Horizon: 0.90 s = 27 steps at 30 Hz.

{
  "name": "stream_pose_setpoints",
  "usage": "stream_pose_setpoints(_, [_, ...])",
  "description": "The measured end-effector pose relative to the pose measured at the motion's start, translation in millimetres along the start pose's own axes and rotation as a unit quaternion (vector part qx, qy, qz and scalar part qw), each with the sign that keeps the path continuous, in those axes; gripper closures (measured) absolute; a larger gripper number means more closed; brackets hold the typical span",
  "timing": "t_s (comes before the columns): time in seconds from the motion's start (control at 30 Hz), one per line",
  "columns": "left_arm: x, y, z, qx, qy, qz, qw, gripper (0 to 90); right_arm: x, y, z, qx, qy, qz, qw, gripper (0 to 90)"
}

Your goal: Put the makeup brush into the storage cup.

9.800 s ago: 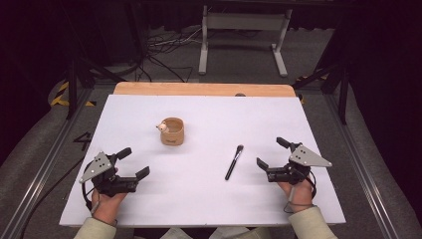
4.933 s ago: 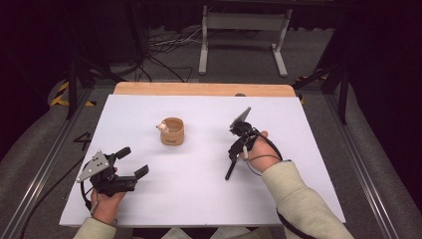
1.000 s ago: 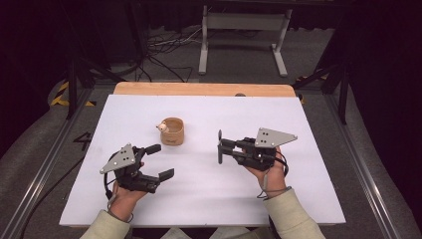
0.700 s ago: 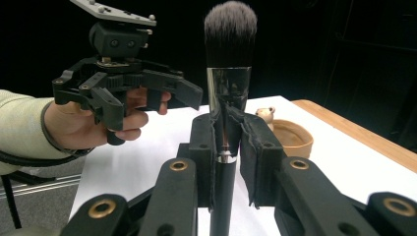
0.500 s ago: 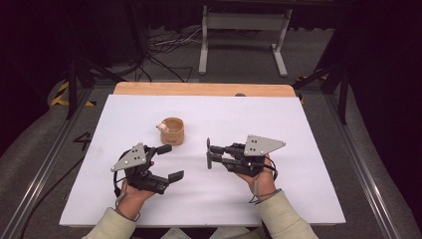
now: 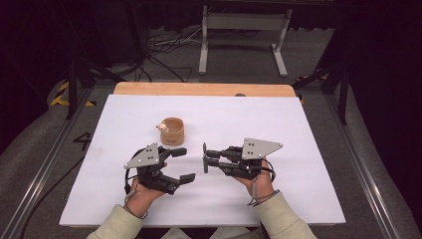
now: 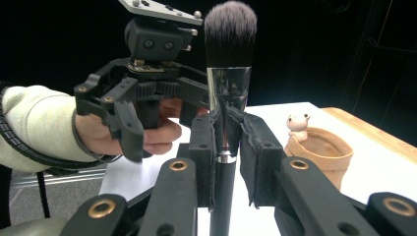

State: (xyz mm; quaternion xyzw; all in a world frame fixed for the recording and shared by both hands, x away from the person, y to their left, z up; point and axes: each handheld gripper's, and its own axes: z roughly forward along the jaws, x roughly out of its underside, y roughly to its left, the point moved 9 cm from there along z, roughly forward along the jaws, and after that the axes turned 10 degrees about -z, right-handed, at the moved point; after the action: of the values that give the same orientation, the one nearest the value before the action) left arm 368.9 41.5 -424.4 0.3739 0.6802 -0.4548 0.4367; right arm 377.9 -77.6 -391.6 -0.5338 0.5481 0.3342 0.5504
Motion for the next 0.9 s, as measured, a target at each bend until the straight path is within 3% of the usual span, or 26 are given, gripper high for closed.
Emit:
stream_pose_setpoints(0.27, [4.3, 2.1, 11.9, 0.015, 0.003, -0.009, 0.9998, 23.3, 1.5, 1.1, 1.1, -0.004, -0.004, 0.003, 1.0, 76.5])
stream_pose_setpoints(0.43, [5.6, 1.3, 20.3, 0.016, 0.014, -0.013, 0.9997, 40.1, 4.9, 2.3, 3.6, -0.004, 0.002, 0.003, 1.0, 76.5])
stream_pose_setpoints(0.5, [5.9, 1.1, 22.7, 0.017, 0.017, -0.006, 0.9997, 46.3, 5.3, 2.7, 3.8, -0.005, 0.002, 0.004, 1.0, 76.4])
stream_pose_setpoints(0.9, [8.0, -1.4, 27.1, 0.021, 0.02, -0.012, 0.9995, 68.6, 6.2, 4.5, 5.7, -0.007, 0.003, 0.005, 1.0, 76.5])
